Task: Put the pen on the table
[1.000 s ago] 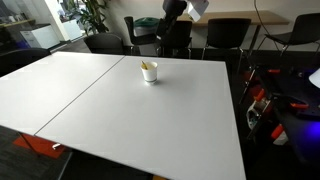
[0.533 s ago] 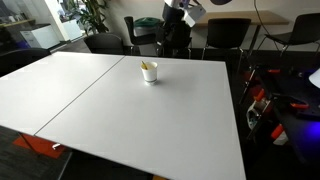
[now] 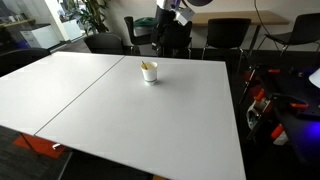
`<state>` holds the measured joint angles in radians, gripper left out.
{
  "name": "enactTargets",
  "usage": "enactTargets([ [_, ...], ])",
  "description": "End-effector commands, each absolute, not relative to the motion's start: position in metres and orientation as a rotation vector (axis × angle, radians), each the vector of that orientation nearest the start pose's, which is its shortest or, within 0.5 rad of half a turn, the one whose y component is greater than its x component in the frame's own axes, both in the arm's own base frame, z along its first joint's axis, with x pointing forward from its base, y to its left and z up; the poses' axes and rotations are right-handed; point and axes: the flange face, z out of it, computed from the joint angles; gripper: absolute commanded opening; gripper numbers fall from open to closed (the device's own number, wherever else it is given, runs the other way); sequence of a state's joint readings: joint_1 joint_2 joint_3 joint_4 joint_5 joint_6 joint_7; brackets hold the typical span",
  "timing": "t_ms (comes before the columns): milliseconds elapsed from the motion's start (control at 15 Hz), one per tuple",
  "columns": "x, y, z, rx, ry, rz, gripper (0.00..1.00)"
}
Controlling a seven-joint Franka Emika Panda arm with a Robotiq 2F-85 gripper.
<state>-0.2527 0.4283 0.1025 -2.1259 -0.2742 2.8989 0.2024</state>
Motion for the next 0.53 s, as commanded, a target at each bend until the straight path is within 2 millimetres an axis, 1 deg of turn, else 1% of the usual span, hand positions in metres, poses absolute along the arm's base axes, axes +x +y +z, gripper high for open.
enactTargets([
  [0,0.628,-0.076,0.237,-3.146,0.085,-0.571,1.0],
  [200,0.641,-0.075,0.231,-3.148,0.098,-0.558,1.0],
  [467,0.652,-0.073,0.213,-3.17,0.113,-0.56,1.0],
])
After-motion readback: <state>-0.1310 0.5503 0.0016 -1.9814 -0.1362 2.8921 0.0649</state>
